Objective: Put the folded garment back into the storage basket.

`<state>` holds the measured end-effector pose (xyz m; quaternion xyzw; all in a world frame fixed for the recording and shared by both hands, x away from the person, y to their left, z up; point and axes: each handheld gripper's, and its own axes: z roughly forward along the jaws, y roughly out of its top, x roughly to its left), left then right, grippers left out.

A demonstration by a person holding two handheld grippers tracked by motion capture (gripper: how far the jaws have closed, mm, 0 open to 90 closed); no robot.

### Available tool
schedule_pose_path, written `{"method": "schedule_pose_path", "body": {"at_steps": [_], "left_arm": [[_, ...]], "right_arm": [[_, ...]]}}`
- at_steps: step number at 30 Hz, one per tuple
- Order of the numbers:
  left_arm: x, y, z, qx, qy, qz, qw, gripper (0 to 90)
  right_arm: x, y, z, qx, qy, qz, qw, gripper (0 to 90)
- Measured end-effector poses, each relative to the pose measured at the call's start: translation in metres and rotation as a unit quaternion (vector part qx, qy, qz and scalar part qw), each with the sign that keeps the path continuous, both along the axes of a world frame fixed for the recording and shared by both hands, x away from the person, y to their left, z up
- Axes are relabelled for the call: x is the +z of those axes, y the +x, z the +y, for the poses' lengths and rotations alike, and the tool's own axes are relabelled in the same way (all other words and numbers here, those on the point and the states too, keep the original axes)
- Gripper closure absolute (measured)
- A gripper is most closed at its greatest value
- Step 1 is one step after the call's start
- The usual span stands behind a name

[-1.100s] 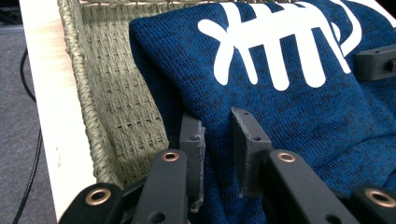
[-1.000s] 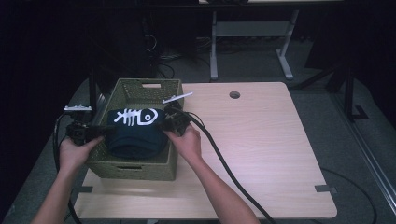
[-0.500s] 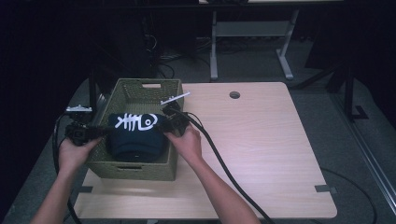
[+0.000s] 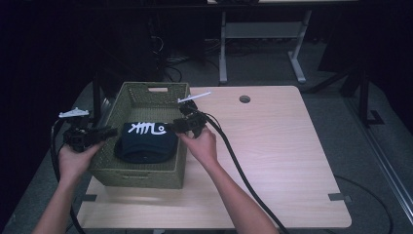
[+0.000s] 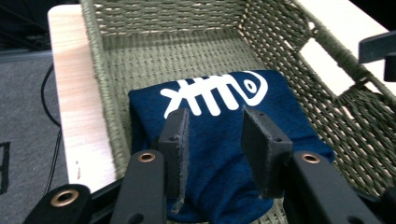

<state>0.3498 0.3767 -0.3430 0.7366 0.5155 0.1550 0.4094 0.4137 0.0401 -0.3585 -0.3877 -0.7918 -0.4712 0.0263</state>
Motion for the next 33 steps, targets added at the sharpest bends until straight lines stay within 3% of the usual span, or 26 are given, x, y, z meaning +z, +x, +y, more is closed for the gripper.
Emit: {"method": "schedule_pose_path", "body": {"at_steps": [4,12,16,33], "left_arm": [[0.004,-0.006,-0.004,-0.007,-0.013,-0.017,0.9997,57.1],[0.014,-0.015,-0.01,-0.023,-0.038,-0.039,0.9982,52.2],[0.019,-0.02,-0.015,-0.031,-0.063,-0.046,0.9964,48.0],[0.027,-0.028,-0.049,-0.065,-0.079,-0.069,0.9924,35.9]], "right_arm": [[0.001,0.0,-0.01,0.006,0.029,0.006,0.9995,45.6],[0.005,-0.001,-0.023,0.013,0.041,-0.001,0.9991,41.3],[0.007,-0.002,-0.033,0.014,0.05,-0.003,0.9987,40.0],[0.016,-0.008,-0.078,0.01,0.067,-0.02,0.9975,34.7]]}}
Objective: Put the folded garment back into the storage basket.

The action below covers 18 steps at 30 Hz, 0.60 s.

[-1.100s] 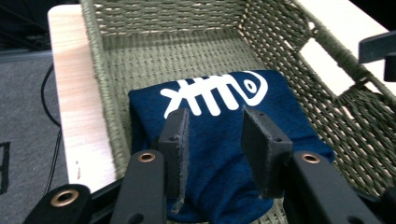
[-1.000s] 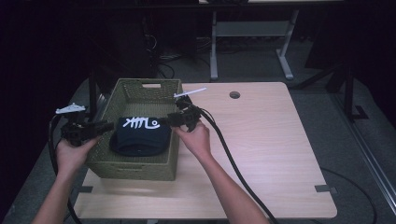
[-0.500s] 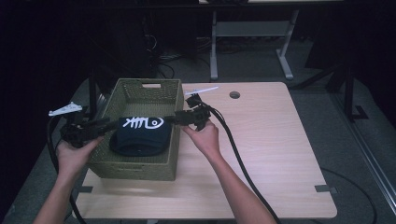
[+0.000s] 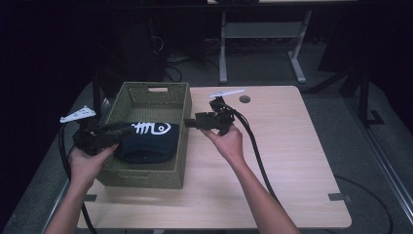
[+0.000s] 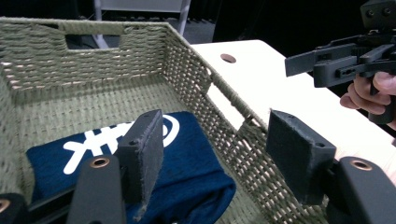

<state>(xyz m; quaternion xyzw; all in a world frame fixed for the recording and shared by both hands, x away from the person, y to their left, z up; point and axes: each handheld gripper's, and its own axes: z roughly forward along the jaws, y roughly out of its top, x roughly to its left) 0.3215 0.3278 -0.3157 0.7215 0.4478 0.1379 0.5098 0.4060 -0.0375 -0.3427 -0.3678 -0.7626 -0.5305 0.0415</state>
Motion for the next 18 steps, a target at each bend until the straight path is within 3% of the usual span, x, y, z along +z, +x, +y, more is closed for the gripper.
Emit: {"method": "schedule_pose_path", "body": {"at_steps": [18], "left_arm": [[-0.003,0.003,-0.032,-0.021,0.0,-0.001,0.9998,23.1]], "right_arm": [[-0.007,-0.005,-0.051,-0.024,-0.004,-0.001,0.9997,29.6]]}}
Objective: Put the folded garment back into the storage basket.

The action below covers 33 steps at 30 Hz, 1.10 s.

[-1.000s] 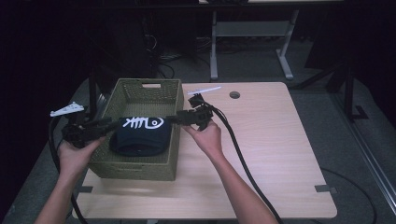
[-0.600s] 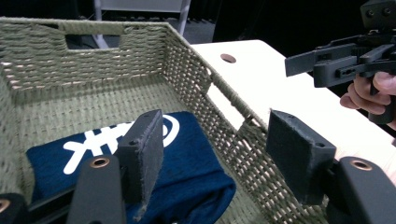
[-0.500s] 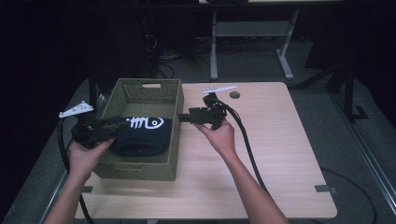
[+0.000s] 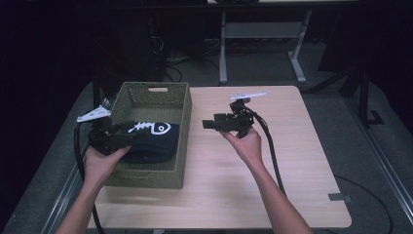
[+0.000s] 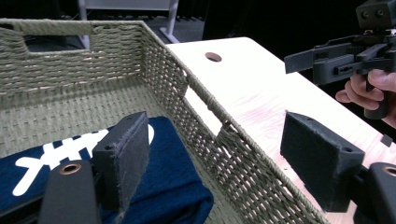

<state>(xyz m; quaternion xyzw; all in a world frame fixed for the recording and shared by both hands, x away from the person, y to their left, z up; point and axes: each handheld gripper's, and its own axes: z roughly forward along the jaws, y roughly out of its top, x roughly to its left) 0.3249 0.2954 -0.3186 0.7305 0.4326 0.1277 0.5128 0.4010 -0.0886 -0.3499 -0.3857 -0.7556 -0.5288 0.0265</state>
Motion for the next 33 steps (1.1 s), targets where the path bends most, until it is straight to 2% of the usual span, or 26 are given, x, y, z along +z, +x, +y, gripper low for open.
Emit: {"method": "schedule_pose_path", "body": {"at_steps": [8,33], "left_arm": [[-0.004,0.004,-0.012,-0.006,-0.003,0.005,1.0,19.8],[-0.011,0.012,-0.05,-0.035,0.002,0.006,0.9994,19.8]], "right_arm": [[0.0,-0.003,-0.02,-0.009,-0.002,-0.001,1.0,27.9],[-0.008,-0.009,-0.054,-0.03,-0.005,0.004,0.9995,26.6]]}}
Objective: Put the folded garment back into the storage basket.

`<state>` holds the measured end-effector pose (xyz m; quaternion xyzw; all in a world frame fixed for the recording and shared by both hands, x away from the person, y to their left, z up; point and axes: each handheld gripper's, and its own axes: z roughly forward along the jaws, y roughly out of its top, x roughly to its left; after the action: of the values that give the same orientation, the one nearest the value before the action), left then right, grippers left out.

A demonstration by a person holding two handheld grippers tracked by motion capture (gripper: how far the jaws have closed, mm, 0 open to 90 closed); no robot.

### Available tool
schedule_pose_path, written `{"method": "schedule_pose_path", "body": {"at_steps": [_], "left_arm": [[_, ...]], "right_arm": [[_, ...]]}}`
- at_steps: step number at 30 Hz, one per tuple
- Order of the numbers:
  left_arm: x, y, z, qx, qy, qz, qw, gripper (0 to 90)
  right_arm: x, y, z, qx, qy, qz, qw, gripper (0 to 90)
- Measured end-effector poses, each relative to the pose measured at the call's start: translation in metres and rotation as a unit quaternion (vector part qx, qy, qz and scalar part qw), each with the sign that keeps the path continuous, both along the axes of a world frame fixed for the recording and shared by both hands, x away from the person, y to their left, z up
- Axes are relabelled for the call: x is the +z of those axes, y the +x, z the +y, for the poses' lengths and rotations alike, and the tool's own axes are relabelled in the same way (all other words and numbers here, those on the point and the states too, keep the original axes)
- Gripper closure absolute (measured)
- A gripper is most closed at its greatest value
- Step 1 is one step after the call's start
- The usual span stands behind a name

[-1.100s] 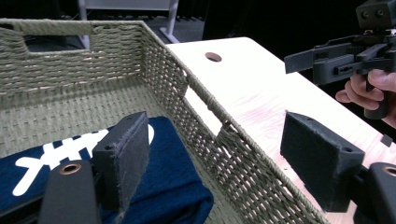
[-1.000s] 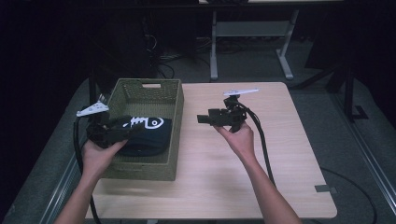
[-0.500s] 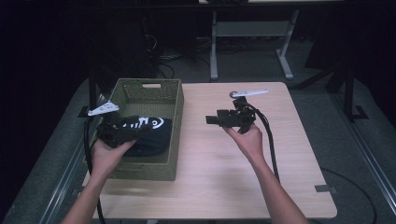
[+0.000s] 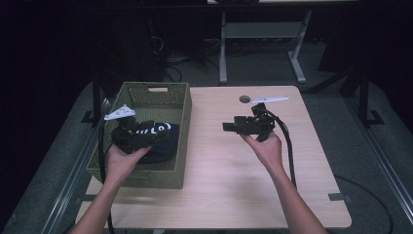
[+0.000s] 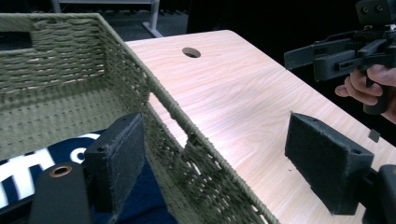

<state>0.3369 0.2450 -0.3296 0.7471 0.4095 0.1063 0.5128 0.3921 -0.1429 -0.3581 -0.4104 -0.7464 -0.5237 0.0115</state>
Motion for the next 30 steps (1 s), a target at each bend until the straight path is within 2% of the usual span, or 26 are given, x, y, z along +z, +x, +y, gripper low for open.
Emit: {"method": "schedule_pose_path", "body": {"at_steps": [13,30], "left_arm": [[-0.004,0.0,-0.027,-0.022,0.005,0.005,0.9997,20.0],[-0.008,0.0,-0.056,-0.044,0.011,0.004,0.999,21.3]], "right_arm": [[-0.006,-0.007,-0.025,-0.015,0.012,0.002,0.9998,25.1],[-0.015,-0.015,-0.055,-0.034,0.011,0.005,0.9993,24.7]]}}
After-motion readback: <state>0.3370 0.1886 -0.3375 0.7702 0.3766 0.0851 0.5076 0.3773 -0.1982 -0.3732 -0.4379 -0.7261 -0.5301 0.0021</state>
